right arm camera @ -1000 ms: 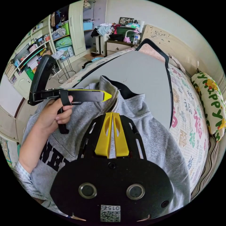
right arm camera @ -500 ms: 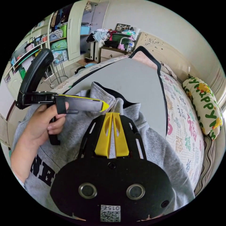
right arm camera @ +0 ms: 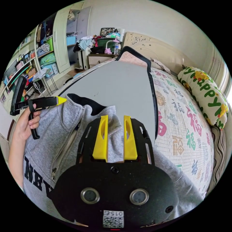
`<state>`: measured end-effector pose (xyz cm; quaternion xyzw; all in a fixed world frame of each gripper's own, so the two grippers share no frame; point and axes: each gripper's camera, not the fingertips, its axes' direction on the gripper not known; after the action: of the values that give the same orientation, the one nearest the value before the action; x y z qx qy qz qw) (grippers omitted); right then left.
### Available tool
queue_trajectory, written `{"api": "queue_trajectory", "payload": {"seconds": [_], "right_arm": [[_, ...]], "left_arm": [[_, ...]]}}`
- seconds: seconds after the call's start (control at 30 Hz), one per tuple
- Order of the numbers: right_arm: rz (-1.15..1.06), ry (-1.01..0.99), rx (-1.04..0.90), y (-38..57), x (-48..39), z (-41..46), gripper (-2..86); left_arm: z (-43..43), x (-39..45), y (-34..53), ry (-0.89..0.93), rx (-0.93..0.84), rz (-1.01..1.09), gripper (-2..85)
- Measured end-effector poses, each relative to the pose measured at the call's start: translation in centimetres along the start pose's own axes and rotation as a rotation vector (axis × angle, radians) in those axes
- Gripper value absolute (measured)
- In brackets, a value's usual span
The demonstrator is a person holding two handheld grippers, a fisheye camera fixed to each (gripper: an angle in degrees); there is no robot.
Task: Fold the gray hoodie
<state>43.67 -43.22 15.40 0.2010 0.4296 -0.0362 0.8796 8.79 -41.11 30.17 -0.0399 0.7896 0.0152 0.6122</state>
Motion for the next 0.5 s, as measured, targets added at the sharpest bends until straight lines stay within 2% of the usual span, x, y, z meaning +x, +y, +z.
{"api": "queue_trajectory", "payload": {"seconds": [0.2, 0.27, 0.4, 0.5], "right_arm": [[-0.028, 0.007, -0.110, -3.6, -2.5, 2.4, 4.7], [-0.018, 0.040, -0.078, -4.4, -3.1, 2.1, 2.7], [0.054, 0.058, 0.038, -6.5, -3.2, -0.7, 2.0], [0.012, 0.037, 0.017, -7.5, -4.3, -1.0, 4.1]], "left_arm": [[1.4, 0.2, -1.5, -0.039, -0.065, 0.020, 10.1], [1.4, -0.1, -1.6, -0.040, -0.065, 0.006, 7.3], [0.4, -1.6, -1.0, 0.060, 0.017, -0.019, 3.2], [-0.3, -3.0, -0.4, 0.123, 0.088, -0.073, 3.5]]}}
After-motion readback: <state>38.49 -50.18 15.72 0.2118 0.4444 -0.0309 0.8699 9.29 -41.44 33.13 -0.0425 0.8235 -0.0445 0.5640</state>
